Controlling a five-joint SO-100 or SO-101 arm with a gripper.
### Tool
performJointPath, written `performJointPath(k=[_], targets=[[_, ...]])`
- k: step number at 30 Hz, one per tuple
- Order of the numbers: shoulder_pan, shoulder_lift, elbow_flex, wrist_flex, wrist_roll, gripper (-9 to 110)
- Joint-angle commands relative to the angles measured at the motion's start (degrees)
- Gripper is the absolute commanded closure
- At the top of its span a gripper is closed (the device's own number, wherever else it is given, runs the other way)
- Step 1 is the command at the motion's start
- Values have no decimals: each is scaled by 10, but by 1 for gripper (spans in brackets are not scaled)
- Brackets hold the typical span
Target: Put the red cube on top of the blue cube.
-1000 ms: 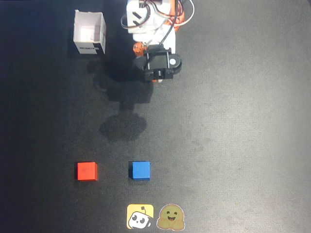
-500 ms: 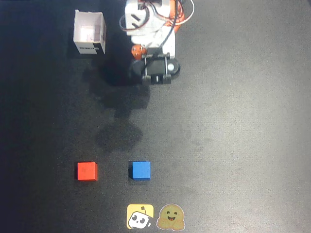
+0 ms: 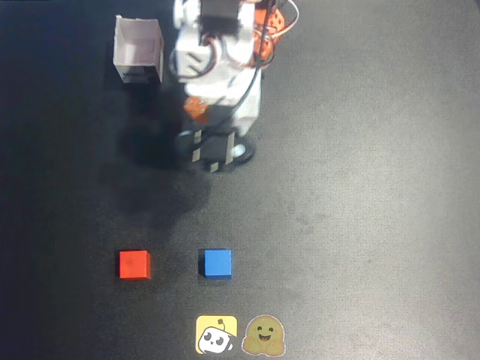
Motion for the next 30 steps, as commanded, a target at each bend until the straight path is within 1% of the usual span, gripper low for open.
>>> performJointPath(k=[1,8,13,17,25,30], targets=[[32,-32,-66,5,-4,100],[119,-109,-132,16,-24,100],[156,-152,-173,11,-24,100],[164,-178,-191,-3,-26,100],[174,-244,-251,-26,-142,100],[177,-302,-313,-9,-153,100]])
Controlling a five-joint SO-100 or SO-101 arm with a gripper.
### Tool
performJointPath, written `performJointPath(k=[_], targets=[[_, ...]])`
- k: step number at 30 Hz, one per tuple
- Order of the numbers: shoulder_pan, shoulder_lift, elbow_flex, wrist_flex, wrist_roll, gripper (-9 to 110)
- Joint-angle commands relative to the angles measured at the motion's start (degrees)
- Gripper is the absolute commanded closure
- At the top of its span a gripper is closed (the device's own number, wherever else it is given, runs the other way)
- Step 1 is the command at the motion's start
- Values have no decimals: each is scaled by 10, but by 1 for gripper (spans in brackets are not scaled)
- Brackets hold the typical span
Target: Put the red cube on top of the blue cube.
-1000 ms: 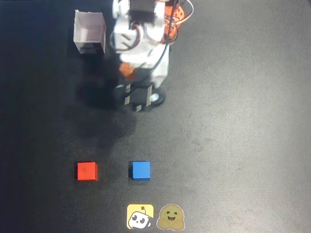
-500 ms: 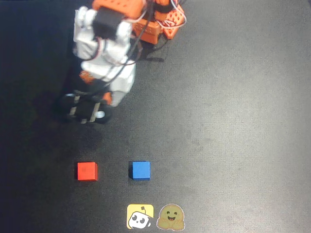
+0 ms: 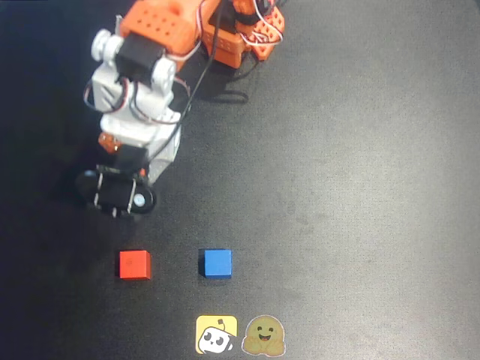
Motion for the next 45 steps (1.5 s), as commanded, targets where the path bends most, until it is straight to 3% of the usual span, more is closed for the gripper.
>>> performJointPath(k=[1,8,13,27,45], targets=[[4,-30,-66,7,-8,100],[1,-163,-211,47,-11,99],[-3,-236,-283,62,-11,91],[-35,-321,-313,17,11,77],[-33,-386,-337,-15,23,76]])
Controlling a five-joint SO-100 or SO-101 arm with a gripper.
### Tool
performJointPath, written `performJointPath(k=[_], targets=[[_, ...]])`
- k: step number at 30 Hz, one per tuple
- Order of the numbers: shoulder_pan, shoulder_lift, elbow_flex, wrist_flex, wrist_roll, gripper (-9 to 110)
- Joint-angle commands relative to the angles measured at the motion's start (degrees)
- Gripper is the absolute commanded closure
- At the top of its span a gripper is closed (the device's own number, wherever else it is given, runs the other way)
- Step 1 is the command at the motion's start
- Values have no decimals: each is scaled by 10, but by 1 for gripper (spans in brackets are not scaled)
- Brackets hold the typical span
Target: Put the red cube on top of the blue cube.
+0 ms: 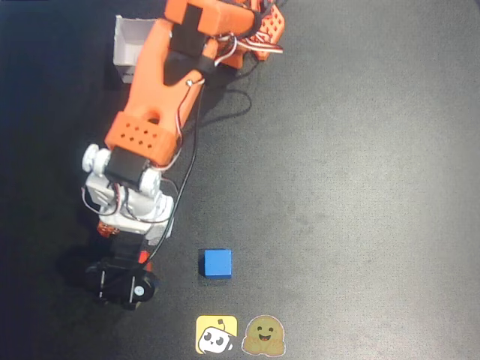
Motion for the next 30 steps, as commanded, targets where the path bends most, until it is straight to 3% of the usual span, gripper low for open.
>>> performJointPath(k=[1,18,30], targets=[[1,-5,-52,-4,4,76],[1,-68,-110,2,-119,77],[1,-113,-158,5,-130,77]])
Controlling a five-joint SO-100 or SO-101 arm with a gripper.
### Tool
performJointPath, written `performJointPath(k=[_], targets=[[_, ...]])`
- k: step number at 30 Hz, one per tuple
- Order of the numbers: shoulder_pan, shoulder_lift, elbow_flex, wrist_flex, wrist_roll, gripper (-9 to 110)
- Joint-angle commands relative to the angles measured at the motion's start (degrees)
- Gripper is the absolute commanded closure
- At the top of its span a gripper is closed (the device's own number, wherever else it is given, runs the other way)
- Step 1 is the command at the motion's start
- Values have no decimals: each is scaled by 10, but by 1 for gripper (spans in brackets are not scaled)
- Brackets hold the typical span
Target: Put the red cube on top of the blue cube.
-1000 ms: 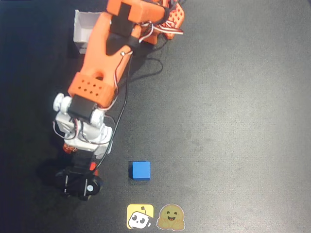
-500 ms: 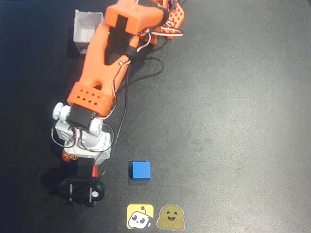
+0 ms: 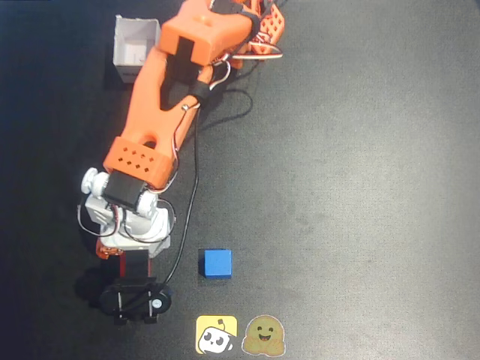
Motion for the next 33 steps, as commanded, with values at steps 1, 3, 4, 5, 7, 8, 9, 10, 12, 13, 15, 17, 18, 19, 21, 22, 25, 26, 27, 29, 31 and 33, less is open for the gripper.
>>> performJointPath(k=[1,3,4,5,7,8,9,10,12,13,15,17,18,19,21,22,25,26,27,29,31,33], targets=[[1,4,-37,0,-3,77],[1,-4,-54,2,-3,77],[1,-8,-62,4,-3,77],[0,-12,-71,7,-3,77],[-2,-18,-77,7,-2,77],[-3,-20,-77,5,0,77],[-4,-22,-78,4,2,77],[-4,-25,-79,3,3,77],[-6,-33,-86,1,4,77],[-7,-39,-92,3,6,77],[-9,-47,-99,4,8,77],[-10,-51,-99,-1,10,77],[-11,-53,-99,-2,11,77],[-11,-54,-99,-3,13,77],[-13,-56,-103,-4,15,78],[-14,-59,-107,-1,17,78],[-16,-61,-110,1,24,79],[-16,-61,-111,1,25,79],[-16,-61,-112,0,26,79],[-15,-62,-119,-1,27,79],[-15,-64,-121,0,33,80],[-16,-65,-121,1,36,81]])
